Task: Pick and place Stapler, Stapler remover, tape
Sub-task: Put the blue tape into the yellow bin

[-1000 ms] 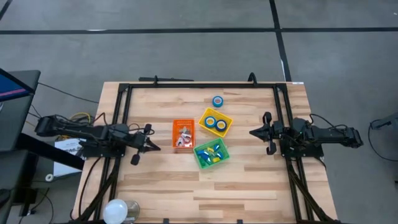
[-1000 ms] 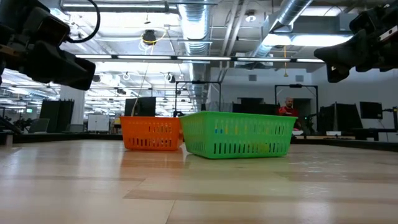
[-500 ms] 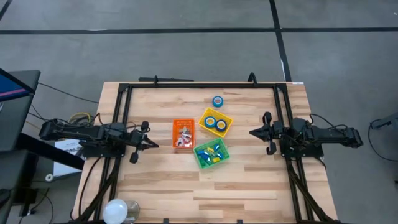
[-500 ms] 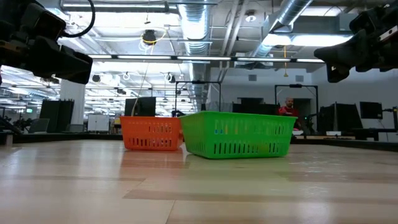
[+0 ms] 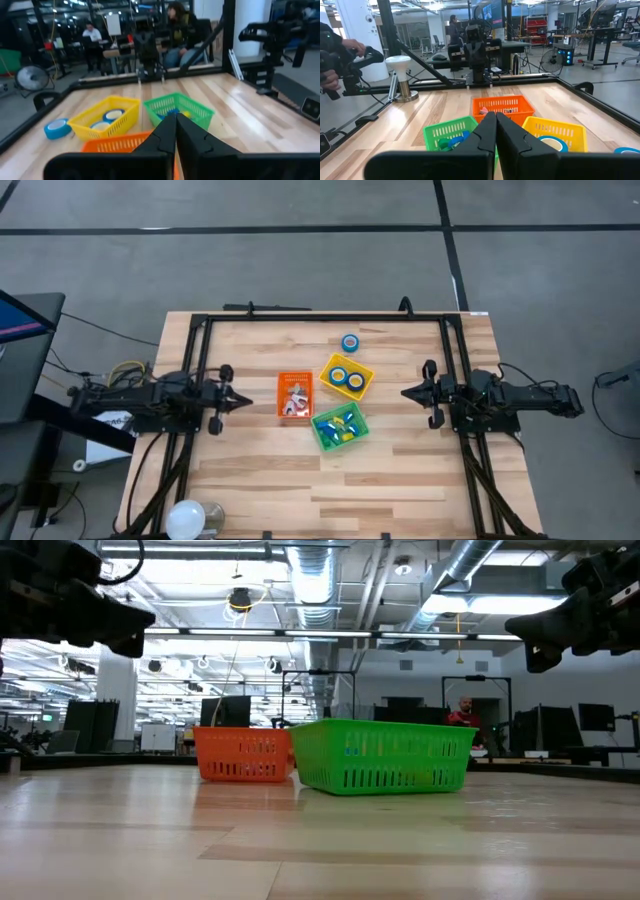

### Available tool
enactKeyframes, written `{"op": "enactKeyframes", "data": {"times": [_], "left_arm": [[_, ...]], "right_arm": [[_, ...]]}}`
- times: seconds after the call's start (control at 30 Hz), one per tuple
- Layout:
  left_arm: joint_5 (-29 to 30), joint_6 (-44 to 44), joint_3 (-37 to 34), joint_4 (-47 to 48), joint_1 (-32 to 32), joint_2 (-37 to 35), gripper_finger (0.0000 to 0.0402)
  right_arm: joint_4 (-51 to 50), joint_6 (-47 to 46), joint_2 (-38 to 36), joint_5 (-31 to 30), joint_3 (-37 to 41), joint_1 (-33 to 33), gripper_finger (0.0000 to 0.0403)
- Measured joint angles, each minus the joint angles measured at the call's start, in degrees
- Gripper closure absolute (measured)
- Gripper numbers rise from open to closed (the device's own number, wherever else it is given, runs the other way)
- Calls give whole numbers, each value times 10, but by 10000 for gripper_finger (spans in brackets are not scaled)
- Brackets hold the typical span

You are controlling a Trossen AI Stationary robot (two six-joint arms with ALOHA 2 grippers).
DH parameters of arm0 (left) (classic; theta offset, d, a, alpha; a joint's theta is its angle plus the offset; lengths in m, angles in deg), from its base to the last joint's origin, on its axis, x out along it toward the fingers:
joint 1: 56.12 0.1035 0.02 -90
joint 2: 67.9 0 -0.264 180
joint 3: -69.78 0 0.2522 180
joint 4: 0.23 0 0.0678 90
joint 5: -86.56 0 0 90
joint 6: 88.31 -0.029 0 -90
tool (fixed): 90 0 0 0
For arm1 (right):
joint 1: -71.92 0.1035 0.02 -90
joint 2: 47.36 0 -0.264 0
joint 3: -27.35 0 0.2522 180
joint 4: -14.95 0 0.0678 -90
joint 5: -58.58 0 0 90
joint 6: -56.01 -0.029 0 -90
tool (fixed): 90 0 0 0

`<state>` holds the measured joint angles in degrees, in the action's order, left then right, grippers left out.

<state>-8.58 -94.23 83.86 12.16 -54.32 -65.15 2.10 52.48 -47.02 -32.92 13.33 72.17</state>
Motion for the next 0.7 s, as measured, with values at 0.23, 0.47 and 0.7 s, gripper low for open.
{"op": "enactKeyframes", "data": {"times": [0.23,0.47,0.7], "left_arm": [[0,3,0,0,0,-28,398],[0,7,0,0,-15,-28,398],[0,3,0,0,-20,-28,398]], "right_arm": [[0,0,0,0,0,0,402],[0,0,0,0,0,0,402],[0,0,0,0,0,0,402]]}}
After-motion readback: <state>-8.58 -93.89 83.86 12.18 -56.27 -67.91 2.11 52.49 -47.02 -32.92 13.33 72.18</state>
